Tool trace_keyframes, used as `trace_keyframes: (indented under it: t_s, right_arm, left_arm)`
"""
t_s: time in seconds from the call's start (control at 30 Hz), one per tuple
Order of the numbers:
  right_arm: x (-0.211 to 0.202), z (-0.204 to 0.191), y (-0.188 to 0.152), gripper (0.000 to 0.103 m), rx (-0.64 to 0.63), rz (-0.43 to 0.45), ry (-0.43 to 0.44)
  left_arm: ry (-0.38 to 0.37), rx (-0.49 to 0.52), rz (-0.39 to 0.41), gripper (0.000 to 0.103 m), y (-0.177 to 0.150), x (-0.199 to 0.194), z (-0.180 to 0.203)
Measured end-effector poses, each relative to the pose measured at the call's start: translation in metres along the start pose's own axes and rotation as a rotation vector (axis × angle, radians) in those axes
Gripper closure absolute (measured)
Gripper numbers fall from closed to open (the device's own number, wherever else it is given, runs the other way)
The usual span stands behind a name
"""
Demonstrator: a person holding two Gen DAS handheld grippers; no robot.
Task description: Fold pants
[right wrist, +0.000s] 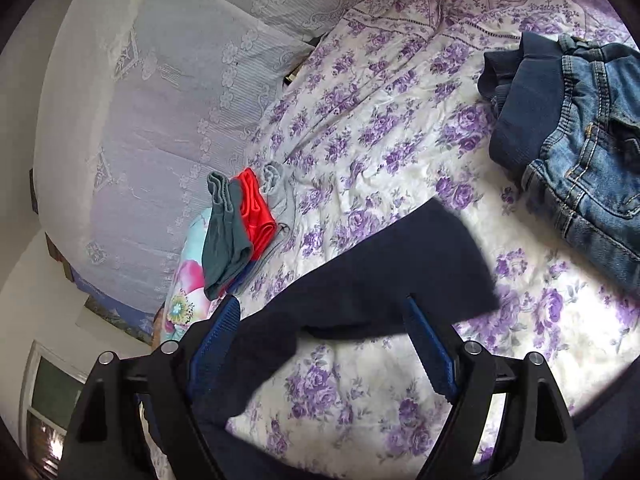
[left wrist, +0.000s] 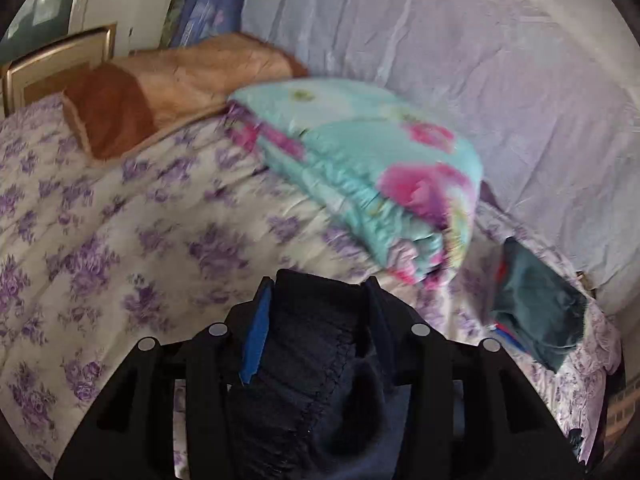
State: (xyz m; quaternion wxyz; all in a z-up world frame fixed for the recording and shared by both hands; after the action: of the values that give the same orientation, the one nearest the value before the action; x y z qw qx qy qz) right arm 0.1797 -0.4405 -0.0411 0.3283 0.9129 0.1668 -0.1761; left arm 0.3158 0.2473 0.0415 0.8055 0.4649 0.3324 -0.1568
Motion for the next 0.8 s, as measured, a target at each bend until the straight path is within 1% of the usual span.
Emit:
trace_keyframes:
  t_s: [0.03, 0.07, 0.1, 0.17, 0.2, 0.27, 0.3, 0.33, 0.4, 0.47, 0.5, 0.53, 0.57, 0.6, 0.63, 0.67, 0.7, 0.73, 0.77, 0.8]
  right_arm:
    - [0.002, 0.004, -0.001, 0.018, -0.005, -0.004, -0.026]
    - [0.004, 0.009, -0.001, 0.018, 0.0, -0.016, -0.048]
    - [0.007, 0.013, -0.001, 0.018, 0.014, -0.028, -0.059]
    - [0.011, 0.017, 0.001, 0.018, 0.039, -0.038, -0.054]
    - [0.009, 0.016, 0.004, 0.019, 0.042, -0.022, -0.058]
    - [0.002, 0.011, 0.016, 0.019, 0.008, 0.044, -0.089]
    - [0.002, 0.007, 0.024, 0.019, -0.021, 0.066, -0.105]
    - [0.006, 0.002, 0.031, 0.019, -0.053, 0.071, -0.13]
    - [0.029, -0.006, 0.041, 0.019, -0.114, 0.007, -0.189]
    - [0.056, -0.005, 0.044, 0.019, -0.14, -0.053, -0.257]
    - [0.067, -0.004, 0.045, 0.019, -0.146, -0.074, -0.279]
    - [0.075, -0.004, 0.046, 0.021, -0.154, -0.083, -0.281]
    - [0.08, -0.006, 0.045, 0.026, -0.169, -0.078, -0.285]
    - [0.081, -0.009, 0.044, 0.043, -0.191, -0.059, -0.289]
    - [0.078, -0.013, 0.045, 0.058, -0.215, -0.033, -0.287]
    - [0.071, -0.017, 0.045, 0.081, -0.225, -0.008, -0.253]
    - [0.06, -0.021, 0.046, 0.094, -0.217, 0.017, -0.198]
    - [0.046, -0.027, 0.045, 0.094, -0.213, 0.048, -0.14]
    - [0.027, -0.034, 0.042, 0.095, -0.242, 0.08, -0.089]
    - [0.007, -0.044, 0.037, 0.096, -0.301, 0.106, -0.055]
  left_arm:
    - [-0.009, 0.006, -0.075, 0.058, -0.01, 0.018, -0.009]
    - [0.011, 0.023, -0.118, 0.058, -0.023, 0.033, -0.016]
    - [0.037, 0.044, -0.137, 0.058, -0.035, 0.045, -0.022]
    - [0.027, 0.047, -0.14, 0.056, -0.052, 0.055, -0.027]
    - [-0.001, 0.032, -0.136, 0.054, -0.056, 0.055, -0.03]
    - [-0.056, -0.001, -0.131, 0.04, -0.059, 0.055, -0.037]
    - [-0.084, -0.02, -0.142, 0.036, -0.061, 0.056, -0.04]
    - [-0.11, -0.04, -0.154, 0.031, -0.062, 0.059, -0.043]
    - [-0.139, -0.056, -0.158, 0.03, -0.065, 0.063, -0.047]
    - [-0.157, -0.048, -0.151, 0.024, -0.066, 0.062, -0.044]
    - [-0.168, -0.042, -0.149, 0.023, -0.067, 0.062, -0.043]
    - [-0.172, -0.04, -0.147, 0.022, -0.067, 0.062, -0.043]
    - [-0.177, -0.038, -0.144, 0.022, -0.068, 0.062, -0.042]
    - [-0.184, -0.04, -0.142, 0.021, -0.067, 0.063, -0.043]
    - [-0.192, -0.046, -0.139, 0.02, -0.067, 0.063, -0.044]
    - [-0.201, -0.054, -0.138, 0.02, -0.068, 0.062, -0.045]
    - [-0.208, -0.063, -0.136, 0.02, -0.068, 0.061, -0.046]
    - [-0.214, -0.07, -0.134, 0.02, -0.067, 0.061, -0.048]
    - [-0.22, -0.077, -0.133, 0.02, -0.067, 0.061, -0.049]
    - [-0.225, -0.083, -0.133, 0.02, -0.067, 0.061, -0.051]
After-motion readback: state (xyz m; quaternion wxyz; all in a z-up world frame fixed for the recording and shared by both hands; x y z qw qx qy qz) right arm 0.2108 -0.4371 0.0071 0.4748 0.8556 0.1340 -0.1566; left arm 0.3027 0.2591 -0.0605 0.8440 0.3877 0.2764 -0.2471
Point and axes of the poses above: each gripper's, at about its wrist camera, not at the fingertips, and x roughly the way its jaws point, z to its right, y to its top, the point moved 2 cm from there along x, roughly the way its jaws point, and after that the axes turned 4 degrees about z, right-handed, at the moved point
